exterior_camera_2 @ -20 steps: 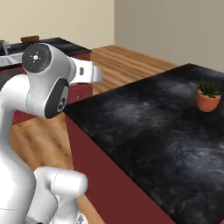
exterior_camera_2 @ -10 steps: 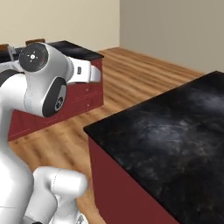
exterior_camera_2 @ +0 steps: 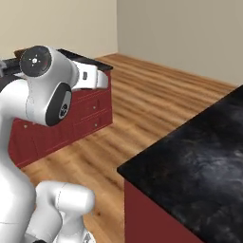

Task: Retrieve the tangerine and mango from the fridge and place them into the bowl on the dining table.

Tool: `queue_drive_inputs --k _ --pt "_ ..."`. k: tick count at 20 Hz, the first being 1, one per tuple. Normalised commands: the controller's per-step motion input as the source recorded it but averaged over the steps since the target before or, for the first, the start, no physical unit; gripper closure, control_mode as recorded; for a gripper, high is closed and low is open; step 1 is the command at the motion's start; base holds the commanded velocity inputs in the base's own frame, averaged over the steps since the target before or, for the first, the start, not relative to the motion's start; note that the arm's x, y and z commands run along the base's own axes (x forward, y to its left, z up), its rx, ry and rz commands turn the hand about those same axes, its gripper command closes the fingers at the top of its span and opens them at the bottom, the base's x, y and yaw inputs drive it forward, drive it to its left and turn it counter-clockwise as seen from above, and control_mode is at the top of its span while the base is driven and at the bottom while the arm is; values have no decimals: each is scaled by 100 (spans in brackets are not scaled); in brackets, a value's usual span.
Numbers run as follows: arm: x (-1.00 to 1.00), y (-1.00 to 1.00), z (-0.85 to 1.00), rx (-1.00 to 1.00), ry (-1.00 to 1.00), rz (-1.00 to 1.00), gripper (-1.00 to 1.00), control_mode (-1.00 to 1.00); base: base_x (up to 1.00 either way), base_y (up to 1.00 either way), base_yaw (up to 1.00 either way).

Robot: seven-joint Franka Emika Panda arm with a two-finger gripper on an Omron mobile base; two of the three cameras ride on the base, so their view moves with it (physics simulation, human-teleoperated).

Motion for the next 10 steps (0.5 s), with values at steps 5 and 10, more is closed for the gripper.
queue_drive_inputs --k 5,10 --pt "0 0 0 0 0 0 100 100 82 100 -39" --pt "0 0 0 0 0 0 100 100 75 100 -37"
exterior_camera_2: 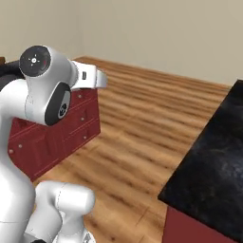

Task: Retrieve the tangerine and mango from the fridge and place them into the bowl on the dining table.

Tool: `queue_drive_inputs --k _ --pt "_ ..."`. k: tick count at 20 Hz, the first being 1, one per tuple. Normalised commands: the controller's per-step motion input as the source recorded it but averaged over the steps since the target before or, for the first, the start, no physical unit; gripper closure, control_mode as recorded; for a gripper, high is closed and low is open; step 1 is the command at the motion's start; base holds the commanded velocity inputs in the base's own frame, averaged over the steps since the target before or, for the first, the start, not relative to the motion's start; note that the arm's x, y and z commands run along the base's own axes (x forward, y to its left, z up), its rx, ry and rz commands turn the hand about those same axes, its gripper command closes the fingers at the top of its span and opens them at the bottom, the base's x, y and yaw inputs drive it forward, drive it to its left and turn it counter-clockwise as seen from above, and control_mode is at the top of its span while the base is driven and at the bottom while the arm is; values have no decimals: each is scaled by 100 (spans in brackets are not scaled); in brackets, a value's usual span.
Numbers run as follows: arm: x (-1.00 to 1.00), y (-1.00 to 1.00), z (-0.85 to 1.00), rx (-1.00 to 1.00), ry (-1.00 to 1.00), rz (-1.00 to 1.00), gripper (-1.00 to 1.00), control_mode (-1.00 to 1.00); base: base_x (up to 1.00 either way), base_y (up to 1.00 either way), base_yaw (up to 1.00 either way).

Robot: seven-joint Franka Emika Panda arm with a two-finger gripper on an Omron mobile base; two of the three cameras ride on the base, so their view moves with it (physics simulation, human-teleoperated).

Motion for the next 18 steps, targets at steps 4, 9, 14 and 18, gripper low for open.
queue_drive_inputs --k 4,9,14,18 --pt "0 0 0 0 0 0 100 100 79 100 -33" --pt "0 0 0 0 0 0 100 100 97 89 -40" --pt "0 0 0 0 0 0 100 100 100 62 -51" --pt "0 0 0 0 0 0 100 100 100 66 -38"
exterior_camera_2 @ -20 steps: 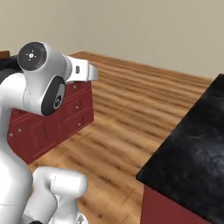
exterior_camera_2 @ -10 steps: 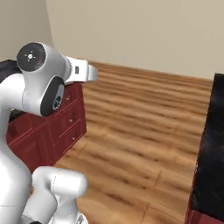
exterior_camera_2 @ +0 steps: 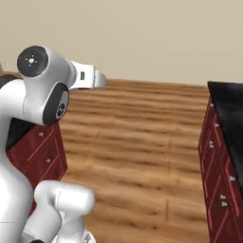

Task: Retrieve the tangerine and mango from the fridge and place them into the bowl on the dining table.

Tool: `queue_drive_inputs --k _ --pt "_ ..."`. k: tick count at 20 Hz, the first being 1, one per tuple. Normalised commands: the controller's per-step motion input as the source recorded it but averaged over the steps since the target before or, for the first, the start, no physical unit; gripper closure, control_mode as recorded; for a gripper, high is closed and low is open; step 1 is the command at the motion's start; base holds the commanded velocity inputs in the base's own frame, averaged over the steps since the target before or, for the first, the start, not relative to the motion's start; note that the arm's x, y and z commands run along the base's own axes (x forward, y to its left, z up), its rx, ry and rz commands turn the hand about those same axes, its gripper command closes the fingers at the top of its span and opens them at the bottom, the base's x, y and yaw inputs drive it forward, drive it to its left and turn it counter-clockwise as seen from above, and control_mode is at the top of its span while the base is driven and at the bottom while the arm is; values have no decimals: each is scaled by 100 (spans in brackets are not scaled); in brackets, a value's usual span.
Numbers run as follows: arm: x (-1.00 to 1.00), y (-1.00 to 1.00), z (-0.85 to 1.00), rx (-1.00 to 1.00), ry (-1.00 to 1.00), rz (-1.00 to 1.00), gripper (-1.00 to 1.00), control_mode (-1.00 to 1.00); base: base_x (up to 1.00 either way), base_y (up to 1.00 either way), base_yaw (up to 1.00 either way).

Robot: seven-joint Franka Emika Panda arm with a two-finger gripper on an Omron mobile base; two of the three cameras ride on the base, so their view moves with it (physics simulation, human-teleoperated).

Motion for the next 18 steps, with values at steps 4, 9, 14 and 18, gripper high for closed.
queue_drive_inputs --k 4,9,14,18 --pt "0 0 0 0 0 0 100 100 100 45 -11" --pt "0 0 0 0 0 0 100 100 100 20 0" --pt "0 0 0 0 0 0 100 100 100 -2 18" --pt "0 0 0 0 0 0 100 100 100 -7 45"
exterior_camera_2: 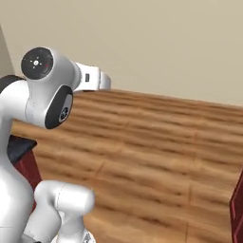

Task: Retrieve the tangerine and mango from the fridge and place them into the bowl on the dining table.

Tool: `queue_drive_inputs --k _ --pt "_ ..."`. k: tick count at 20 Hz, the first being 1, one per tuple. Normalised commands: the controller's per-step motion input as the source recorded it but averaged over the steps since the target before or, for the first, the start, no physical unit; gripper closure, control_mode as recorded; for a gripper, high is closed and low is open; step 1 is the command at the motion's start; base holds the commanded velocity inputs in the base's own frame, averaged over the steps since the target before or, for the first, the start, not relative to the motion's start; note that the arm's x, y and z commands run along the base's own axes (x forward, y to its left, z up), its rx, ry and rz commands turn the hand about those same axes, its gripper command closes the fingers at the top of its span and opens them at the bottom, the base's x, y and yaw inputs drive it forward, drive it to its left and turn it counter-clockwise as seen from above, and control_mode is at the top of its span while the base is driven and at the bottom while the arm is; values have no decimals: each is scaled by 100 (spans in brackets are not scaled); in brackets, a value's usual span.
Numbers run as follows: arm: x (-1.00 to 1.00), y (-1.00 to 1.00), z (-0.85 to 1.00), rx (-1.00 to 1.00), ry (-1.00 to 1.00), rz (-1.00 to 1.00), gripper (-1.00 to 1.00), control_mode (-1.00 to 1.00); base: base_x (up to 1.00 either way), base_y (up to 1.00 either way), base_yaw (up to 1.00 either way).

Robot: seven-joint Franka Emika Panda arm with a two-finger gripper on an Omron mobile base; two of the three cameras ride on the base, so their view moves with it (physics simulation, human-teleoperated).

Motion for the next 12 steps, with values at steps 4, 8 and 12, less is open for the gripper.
queue_drive_inputs --k 4,8,12 --pt "0 0 0 0 0 0 100 100 100 -3 56" --pt "0 0 0 0 0 0 100 100 100 -6 57" --pt "0 0 0 0 0 0 100 100 100 -5 63"
